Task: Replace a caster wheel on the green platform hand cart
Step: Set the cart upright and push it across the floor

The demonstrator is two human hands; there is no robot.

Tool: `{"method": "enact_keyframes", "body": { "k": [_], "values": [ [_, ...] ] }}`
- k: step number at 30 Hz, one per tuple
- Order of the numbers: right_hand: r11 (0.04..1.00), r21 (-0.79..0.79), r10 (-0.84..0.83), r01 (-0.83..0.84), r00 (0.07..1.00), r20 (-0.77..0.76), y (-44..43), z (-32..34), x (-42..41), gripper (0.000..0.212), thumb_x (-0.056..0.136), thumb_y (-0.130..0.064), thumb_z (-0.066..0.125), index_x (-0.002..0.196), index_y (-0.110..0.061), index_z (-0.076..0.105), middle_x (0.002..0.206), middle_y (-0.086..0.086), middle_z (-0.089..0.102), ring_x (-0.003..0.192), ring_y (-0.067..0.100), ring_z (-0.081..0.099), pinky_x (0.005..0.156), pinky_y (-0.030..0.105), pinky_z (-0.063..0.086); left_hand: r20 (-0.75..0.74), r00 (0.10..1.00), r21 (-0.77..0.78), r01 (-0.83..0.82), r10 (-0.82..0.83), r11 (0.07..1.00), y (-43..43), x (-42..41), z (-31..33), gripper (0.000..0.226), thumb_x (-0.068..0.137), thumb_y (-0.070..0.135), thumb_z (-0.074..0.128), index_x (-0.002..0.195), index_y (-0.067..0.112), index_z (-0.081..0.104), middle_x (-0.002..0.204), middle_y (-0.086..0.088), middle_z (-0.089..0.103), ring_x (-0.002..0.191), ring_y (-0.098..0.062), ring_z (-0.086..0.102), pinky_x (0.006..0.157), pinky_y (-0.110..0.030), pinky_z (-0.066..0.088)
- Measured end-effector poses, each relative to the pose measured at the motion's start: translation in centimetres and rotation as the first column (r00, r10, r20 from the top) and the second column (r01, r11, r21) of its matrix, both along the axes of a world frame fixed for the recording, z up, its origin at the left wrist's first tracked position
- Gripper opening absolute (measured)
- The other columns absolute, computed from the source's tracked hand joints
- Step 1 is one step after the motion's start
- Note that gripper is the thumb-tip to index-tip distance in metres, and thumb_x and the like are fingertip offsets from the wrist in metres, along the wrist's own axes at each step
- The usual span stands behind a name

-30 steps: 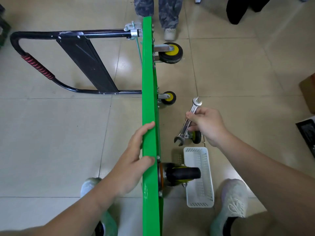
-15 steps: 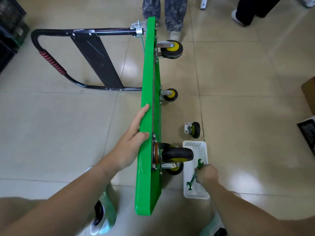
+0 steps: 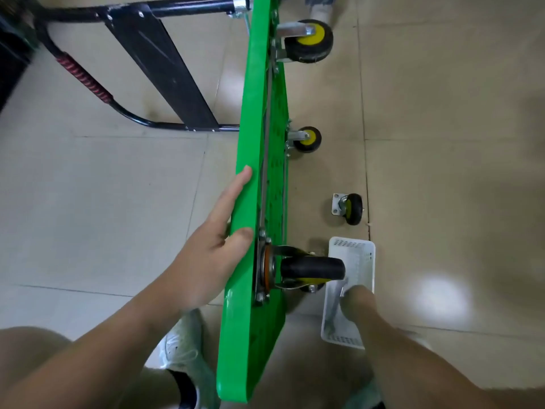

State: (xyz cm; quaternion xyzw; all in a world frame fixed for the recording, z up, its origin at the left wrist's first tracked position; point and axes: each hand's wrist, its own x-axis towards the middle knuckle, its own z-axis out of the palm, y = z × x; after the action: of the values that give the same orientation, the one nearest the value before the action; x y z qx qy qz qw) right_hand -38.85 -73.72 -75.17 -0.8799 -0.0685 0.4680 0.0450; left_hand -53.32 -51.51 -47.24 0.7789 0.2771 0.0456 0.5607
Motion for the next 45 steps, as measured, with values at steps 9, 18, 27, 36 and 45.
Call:
{"method": "enact_keyframes", "body": {
  "k": [9,18,27,36,45],
  "values": [
    [0.99,0.114,0.089,-0.087,0.996,-0.007,1.0,13.4,-0.5,0.044,0.098,-0.03,0.054,0.14,-0.015,0.051,0.138,0.009,0.057,0.122,0.028,0.056,0.093,0.028,0.044,-0.307,0.951,0.027,0.047,-0.037,0.999,-0.4,0.2,1.3,0.078,0.103,0.014,0.045,0.157,0.056,0.01,0.161,0.025,0.022,0.141,-0.014,0.045,0.115,-0.028,0.036],
    [0.944,0.235,0.234,-0.233,0.972,0.023,5.0,47.1,1.3,0.052,0.095,-0.033,0.061,0.143,-0.019,0.047,0.141,0.007,0.053,0.121,0.025,0.057,0.099,0.033,0.048,-0.707,0.687,0.04,0.279,-0.17,0.959,-0.2,2.5,20.5,0.068,0.102,0.024,0.047,0.164,0.026,0.019,0.171,-0.007,0.012,0.152,-0.028,0.031,0.121,-0.039,0.032],
    [0.7,0.362,0.51,-0.616,0.786,0.35,15.1,75.9,3.1,0.045,0.094,-0.036,0.061,0.135,-0.021,0.05,0.128,0.007,0.059,0.113,0.03,0.061,0.089,0.037,0.051,-0.629,0.773,0.337,0.176,0.082,0.925,5.0,2.9,46.8,0.065,0.098,0.033,0.05,0.159,0.032,0.029,0.166,0.005,0.024,0.146,-0.022,0.039,0.113,-0.037,0.04],
    [0.349,0.359,0.625,-0.865,0.501,0.598,25.7,90.5,-3.7,0.039,0.092,-0.028,0.062,0.13,-0.022,0.056,0.128,0.006,0.06,0.117,0.027,0.058,0.092,0.034,0.05,-0.421,0.766,0.544,-0.215,0.486,0.811,9.4,-8.8,62.0,0.064,0.093,0.031,0.052,0.155,0.03,0.037,0.16,0.003,0.036,0.142,-0.022,0.043,0.115,-0.038,0.04],
    [0.156,0.318,0.663,-0.935,0.338,0.668,39.0,94.2,-19.0,0.051,0.092,-0.038,0.059,0.14,-0.025,0.048,0.139,0.004,0.055,0.127,0.028,0.054,0.102,0.04,0.047,-0.375,0.683,0.619,-0.318,0.627,0.718,19.7,-23.4,66.9,0.063,0.096,0.033,0.052,0.156,0.03,0.034,0.159,0.002,0.035,0.129,-0.022,0.055,0.099,-0.038,0.052]
  ]
}}
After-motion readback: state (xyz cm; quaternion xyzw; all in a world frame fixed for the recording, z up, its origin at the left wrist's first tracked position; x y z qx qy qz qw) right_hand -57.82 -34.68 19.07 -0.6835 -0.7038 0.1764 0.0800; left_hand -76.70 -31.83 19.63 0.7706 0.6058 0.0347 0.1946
